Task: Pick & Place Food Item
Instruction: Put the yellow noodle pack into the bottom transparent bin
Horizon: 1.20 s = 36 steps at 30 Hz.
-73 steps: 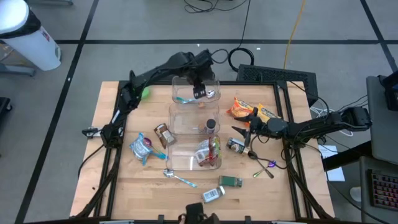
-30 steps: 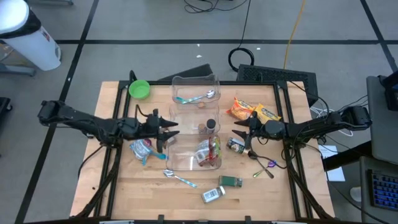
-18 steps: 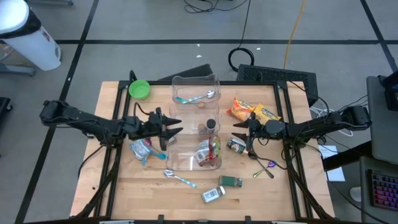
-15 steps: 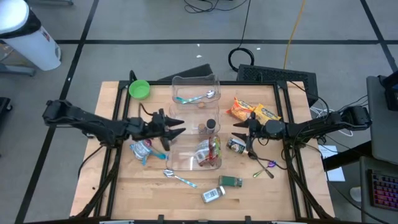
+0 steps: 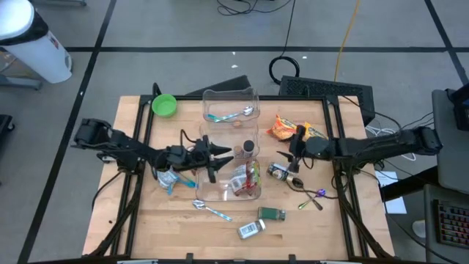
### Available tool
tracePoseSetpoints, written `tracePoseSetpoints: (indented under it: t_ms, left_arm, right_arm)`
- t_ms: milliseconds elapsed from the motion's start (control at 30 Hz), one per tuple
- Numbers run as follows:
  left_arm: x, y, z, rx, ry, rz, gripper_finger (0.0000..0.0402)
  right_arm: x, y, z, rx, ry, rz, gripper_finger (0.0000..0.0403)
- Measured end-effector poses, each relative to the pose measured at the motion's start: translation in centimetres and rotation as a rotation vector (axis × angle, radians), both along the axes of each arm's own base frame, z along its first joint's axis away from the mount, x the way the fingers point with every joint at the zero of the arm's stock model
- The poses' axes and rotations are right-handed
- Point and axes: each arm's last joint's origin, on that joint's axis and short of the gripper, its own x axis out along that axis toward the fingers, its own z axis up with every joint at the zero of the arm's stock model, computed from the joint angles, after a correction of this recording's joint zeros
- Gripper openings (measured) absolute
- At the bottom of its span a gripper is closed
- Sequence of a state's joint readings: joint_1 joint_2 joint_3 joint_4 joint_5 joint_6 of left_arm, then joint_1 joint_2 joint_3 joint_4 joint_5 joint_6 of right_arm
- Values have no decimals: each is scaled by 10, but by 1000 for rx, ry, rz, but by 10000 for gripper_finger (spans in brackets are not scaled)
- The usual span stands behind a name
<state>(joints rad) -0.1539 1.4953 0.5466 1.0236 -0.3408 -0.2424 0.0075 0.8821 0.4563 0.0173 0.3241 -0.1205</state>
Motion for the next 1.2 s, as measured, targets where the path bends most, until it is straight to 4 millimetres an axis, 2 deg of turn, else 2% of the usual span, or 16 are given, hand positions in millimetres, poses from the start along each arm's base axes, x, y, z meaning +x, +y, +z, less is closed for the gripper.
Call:
tracePoseSetpoints:
  t_ms: [133,267,367,500,767,1033,1200]
  left_arm:
    - [13,-2,0,8,5,-1,170]
    - [26,-3,6,82,0,7,170]
    - [32,-2,15,180,-11,19,170]
    - [37,3,23,219,-31,-17,170]
    - [40,24,24,159,-26,-2,170]
    - [40,46,24,244,-24,-100,170]
    - [39,66,23,224,-26,-139,170]
  right_arm:
    - [-3,-6,28,13,192,-57,192]
    - [-5,-13,50,-28,283,-62,192]
    - [-3,-21,58,-51,318,-82,192]
    - [1,-35,57,-18,389,-121,192]
    - [3,-67,38,36,559,-105,192]
    - [7,-102,46,76,737,-152,192]
    - [16,-127,43,163,858,-83,192]
